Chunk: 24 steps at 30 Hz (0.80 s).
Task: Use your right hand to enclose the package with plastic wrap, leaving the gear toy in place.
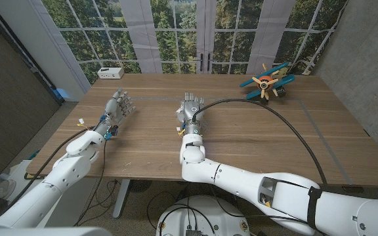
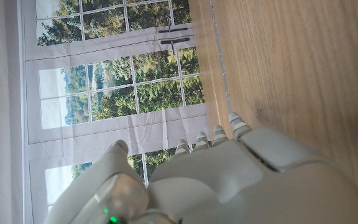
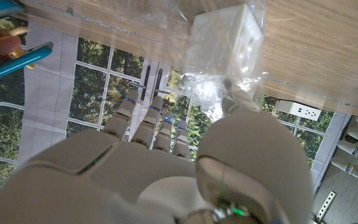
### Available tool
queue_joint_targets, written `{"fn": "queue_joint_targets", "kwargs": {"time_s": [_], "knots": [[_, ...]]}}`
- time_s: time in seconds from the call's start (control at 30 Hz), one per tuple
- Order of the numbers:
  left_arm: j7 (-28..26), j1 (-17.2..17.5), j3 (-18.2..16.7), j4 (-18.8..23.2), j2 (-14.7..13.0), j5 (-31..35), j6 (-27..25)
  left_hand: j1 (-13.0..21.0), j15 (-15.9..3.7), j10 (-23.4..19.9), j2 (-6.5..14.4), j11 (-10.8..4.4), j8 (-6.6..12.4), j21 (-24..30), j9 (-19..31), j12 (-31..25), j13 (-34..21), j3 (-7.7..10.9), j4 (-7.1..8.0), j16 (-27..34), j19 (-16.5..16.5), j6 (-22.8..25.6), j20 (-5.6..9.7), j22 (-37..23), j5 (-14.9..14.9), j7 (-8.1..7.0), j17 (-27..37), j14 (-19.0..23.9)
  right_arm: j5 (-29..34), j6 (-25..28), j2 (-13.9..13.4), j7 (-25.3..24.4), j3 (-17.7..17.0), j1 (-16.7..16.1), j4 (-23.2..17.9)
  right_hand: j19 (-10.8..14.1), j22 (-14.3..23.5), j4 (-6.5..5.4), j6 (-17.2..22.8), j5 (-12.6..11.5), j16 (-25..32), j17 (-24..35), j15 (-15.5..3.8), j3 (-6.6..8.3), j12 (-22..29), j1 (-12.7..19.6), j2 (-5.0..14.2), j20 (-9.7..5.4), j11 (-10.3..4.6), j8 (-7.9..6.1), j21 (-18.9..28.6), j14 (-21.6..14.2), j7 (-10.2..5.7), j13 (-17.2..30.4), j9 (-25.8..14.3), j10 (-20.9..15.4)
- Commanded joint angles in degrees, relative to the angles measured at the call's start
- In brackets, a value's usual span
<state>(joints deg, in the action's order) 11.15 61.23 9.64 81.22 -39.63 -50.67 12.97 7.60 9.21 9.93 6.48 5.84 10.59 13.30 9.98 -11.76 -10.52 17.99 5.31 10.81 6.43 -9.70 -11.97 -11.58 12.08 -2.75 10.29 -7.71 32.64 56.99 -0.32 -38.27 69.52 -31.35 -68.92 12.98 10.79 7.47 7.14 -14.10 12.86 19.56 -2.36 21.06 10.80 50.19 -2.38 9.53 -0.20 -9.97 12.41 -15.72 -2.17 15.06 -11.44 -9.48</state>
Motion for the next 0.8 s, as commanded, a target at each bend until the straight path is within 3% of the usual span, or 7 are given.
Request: {"fn": "queue_joint_targets", "kwargs": {"time_s": [0.03,0.27,0.5,0.57,0.7,0.8], "knots": [[-0.34,1.08,-0.46,0.86,-0.15,-0.32,0.35,0.63,-0.02,4.57,-0.03,-0.05,0.15,0.31,0.24,-0.06,-0.29,0.51,0.02,0.04,-0.37,-4.34,-0.11,-0.23,-0.07,-0.37,0.06,0.36,-1.79,3.26,-0.63,0.13,0.78,0.44,-1.24,0.09,0.25,0.18,2.14,-0.73,-0.01,0.26,-0.57,-0.22,1.07,0.91,0.18,-0.24,0.41,-1.15,0.27,-0.10,-0.29,0.19,-0.03,-0.68],[-0.09,1.28,-0.50,0.84,-0.12,-0.45,0.45,0.65,-0.07,4.51,-0.04,-0.08,0.16,0.31,0.24,-0.08,-0.29,0.53,-0.01,0.04,-0.40,-4.28,-0.15,-0.23,-0.08,-0.31,0.06,0.42,-2.95,-0.27,-3.86,-4.67,-3.54,-2.62,-8.90,1.62,0.23,-0.35,6.14,-0.95,1.35,0.84,-1.29,-0.05,2.77,0.79,2.21,-0.80,-0.06,-2.45,0.84,-2.35,-0.60,0.03,0.01,-4.26],[0.20,0.99,-0.28,0.41,-0.04,-0.49,0.19,0.67,-0.04,4.48,-0.04,-0.08,0.16,0.30,0.24,-0.08,-0.29,0.56,-0.04,0.04,-0.41,-4.28,-0.16,-0.23,-0.08,-0.30,0.05,0.47,-5.28,-3.27,-7.12,-5.21,-8.08,-6.22,-18.64,1.60,0.22,-1.29,7.07,-0.48,1.73,1.15,-0.94,-0.86,2.97,-0.97,2.44,-0.71,0.01,-2.55,0.80,-2.77,-0.72,-0.05,0.04,-4.73],[0.52,0.61,-0.08,0.06,0.04,-0.43,0.15,0.67,-0.13,4.51,-0.04,-0.08,0.16,0.30,0.24,-0.07,-0.29,0.57,-0.04,0.04,-0.41,-4.26,-0.16,-0.23,-0.08,-0.30,0.05,0.49,-6.16,-3.49,-7.49,-4.66,-9.14,-7.01,-20.70,1.04,0.24,-2.65,7.05,0.13,1.78,1.44,-0.50,-2.00,2.91,-3.64,2.49,-0.34,0.34,-2.31,0.57,-2.47,-0.58,-0.11,0.03,-4.63],[0.96,-0.04,0.24,-0.54,0.22,-0.36,0.07,0.68,-0.07,4.52,-0.04,-0.05,0.16,0.30,0.24,-0.06,-0.28,0.59,-0.06,0.02,-0.42,-4.24,-0.17,-0.22,-0.09,-0.30,0.05,0.47,-8.50,-6.25,-9.16,-3.39,-11.33,-8.82,-24.99,0.25,0.27,-4.08,6.66,0.95,1.79,1.81,0.43,-3.28,2.72,-6.62,2.70,0.18,0.98,-1.93,0.28,-1.85,-0.06,-0.19,0.03,-4.31],[1.33,-0.49,0.45,-1.04,0.40,-0.32,0.12,0.69,-0.06,4.54,-0.04,-0.06,0.14,0.30,0.24,-0.05,-0.28,0.60,-0.07,0.02,-0.41,-4.29,-0.17,-0.22,-0.09,-0.29,0.05,0.48,-8.39,-5.28,-9.68,-3.36,-11.72,-9.56,-26.90,-0.38,0.29,-4.55,6.47,1.26,1.83,1.97,0.73,-3.78,2.64,-7.70,2.76,0.52,1.33,-1.79,0.06,-1.63,0.21,-0.20,0.03,-4.15]]}}
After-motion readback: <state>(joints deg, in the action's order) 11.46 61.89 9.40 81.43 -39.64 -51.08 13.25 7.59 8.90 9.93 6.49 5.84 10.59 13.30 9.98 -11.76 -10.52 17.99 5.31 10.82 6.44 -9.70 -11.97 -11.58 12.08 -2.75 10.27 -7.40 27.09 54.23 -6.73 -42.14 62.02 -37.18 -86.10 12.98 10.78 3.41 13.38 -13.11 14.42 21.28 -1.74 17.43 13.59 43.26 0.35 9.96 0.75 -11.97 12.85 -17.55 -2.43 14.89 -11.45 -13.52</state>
